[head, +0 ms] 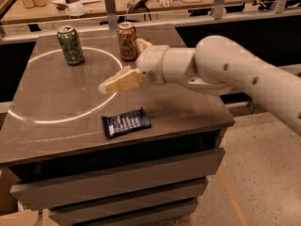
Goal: Move green can near orange can
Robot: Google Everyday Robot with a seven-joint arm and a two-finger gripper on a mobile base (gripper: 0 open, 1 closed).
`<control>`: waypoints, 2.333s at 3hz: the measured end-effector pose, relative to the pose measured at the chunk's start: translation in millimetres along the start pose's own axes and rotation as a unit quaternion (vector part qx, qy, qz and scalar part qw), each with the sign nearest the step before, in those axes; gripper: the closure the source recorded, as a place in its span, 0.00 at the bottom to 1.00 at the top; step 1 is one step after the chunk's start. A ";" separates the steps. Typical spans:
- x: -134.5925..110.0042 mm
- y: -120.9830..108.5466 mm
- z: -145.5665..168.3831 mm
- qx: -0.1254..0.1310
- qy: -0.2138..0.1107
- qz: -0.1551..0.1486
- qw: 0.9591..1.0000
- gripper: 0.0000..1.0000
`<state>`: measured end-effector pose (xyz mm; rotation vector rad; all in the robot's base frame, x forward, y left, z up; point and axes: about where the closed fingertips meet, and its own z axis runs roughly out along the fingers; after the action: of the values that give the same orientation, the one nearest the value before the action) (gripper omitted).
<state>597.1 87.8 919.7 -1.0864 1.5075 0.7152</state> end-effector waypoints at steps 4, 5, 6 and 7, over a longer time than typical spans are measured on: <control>-7.3 -12.9 176.5 0.001 -0.069 0.044 0.997 0.00; -2.9 -43.8 193.7 0.037 -0.072 0.050 0.995 0.00; 5.4 -76.3 205.1 0.070 -0.069 0.059 0.993 0.00; 14.2 -94.0 224.2 0.077 -0.065 0.067 0.993 0.15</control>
Offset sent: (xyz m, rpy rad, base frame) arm 0.0388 0.1554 -0.0266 0.1469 0.0868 0.0897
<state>775.9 244.2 866.0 -0.8125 1.5070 0.7354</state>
